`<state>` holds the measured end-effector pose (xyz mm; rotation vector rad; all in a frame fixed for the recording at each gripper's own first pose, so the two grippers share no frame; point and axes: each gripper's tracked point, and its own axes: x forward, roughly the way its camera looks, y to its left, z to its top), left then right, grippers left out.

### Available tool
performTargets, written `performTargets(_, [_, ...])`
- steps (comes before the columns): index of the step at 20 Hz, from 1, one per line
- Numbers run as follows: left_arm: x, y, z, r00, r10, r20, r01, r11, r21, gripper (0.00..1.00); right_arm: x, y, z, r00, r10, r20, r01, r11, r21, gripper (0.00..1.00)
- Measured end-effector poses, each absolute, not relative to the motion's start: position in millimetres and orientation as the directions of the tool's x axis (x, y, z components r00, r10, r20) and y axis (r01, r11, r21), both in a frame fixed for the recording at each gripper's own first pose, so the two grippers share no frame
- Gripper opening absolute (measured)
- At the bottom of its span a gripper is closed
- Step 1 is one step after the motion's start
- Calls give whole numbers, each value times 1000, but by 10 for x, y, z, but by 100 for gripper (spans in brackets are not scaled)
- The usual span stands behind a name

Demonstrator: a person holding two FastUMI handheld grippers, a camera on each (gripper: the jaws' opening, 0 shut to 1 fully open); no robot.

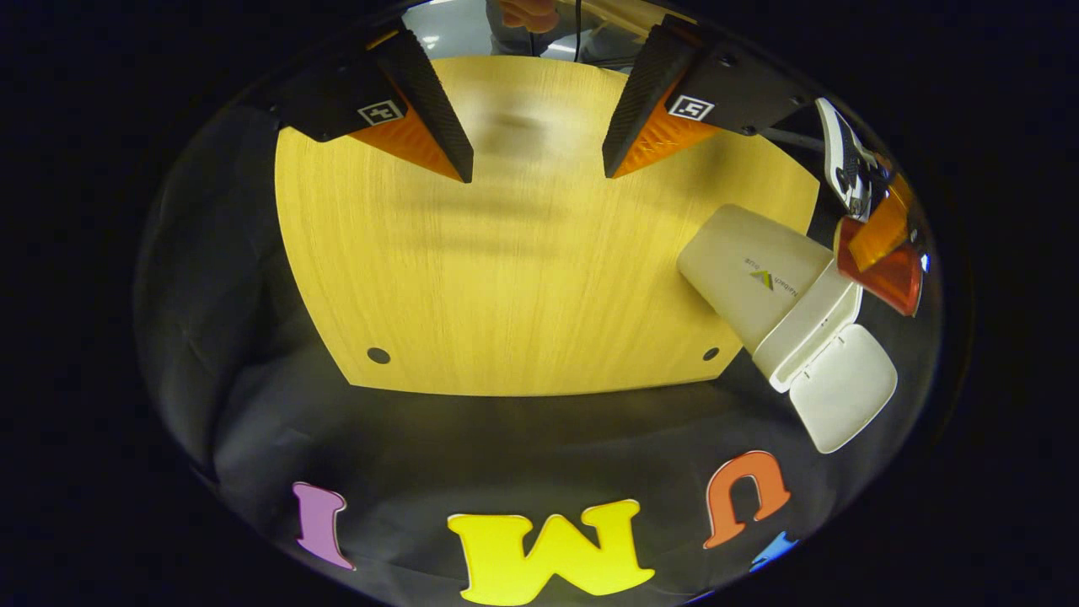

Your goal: Press the lid of the desktop garbage bin to open it, pick up the crumpled paper on the desktop and throw it into the bin, then pick up the pop can on the desktop and drop it into the bin, and finally close the garbage bin lid.

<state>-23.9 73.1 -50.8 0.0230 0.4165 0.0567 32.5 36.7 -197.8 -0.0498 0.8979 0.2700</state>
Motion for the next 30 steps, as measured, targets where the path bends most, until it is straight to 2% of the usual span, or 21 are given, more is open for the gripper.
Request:
performTargets(4, [-187,1268,-246,926,126,-355,-128,992,18,84,305,616,-2027,588,221,-778,-291,955,52,97])
performTargets(5, [-172,1351,-227,928,131,-350,-135,991,14,84,289,685,-2044,581,229,-781,-303,952,53,94])
performTargets(6, [-152,1445,-203,927,144,-347,-147,989,16,85,277,747,-2060,575,234,-784,-313,948,54,97])
performTargets(14, [282,1841,-46,932,174,-317,-182,983,6,84,272,959,-2126,547,220,-808,-336,941,29,97])
performTargets(25, [793,2078,-439,902,179,-393,-198,980,-8,85,286,872,-2237,529,165,-832,-298,955,0,97])
performTargets(30, [820,2146,-624,874,219,-434,-226,973,35,87,218,802,-2327,512,149,-846,-293,956,-9,97])
